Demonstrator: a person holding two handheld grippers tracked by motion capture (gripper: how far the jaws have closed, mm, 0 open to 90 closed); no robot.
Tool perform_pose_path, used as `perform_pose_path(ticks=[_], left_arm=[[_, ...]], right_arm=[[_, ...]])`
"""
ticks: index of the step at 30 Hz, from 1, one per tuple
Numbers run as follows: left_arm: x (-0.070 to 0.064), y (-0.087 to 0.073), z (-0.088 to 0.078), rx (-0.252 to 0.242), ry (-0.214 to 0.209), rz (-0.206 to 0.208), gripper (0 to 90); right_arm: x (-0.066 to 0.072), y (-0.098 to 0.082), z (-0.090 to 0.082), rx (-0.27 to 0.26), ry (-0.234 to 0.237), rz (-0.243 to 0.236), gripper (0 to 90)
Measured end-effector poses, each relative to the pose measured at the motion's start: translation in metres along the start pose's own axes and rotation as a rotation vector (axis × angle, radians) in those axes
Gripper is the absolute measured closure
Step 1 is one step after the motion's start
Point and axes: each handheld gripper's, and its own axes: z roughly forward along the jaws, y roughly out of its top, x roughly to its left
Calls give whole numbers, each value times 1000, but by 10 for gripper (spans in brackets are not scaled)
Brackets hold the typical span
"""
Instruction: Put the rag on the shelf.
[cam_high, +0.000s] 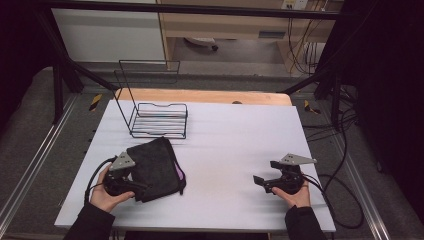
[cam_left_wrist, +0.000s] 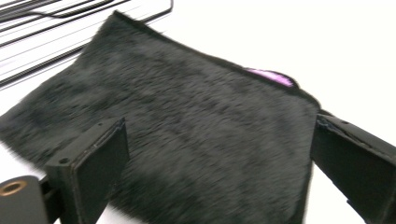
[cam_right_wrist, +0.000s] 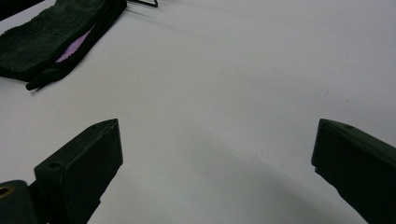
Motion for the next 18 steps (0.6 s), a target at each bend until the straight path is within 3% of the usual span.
perform_pose_path(ticks=[6,7,9,14,16,18], left_arm=[[-29,16,19,61,-1,58,141],[-29,16,19,61,-1,58,161],[-40,21,33,90,-16,71,218],[-53,21,51,121,-17,94,292],[-59,17,59,134,-24,107,367],[-61,14,63,131,1,115,395]], right_arm=[[1,0,0,0,-4,-2,25],[1,0,-1,0,-4,-2,26],[1,0,-1,-1,-4,-5,26],[1,0,0,4,-4,-8,26],[1,0,0,7,-4,-10,27],[1,0,1,6,-4,-12,28]])
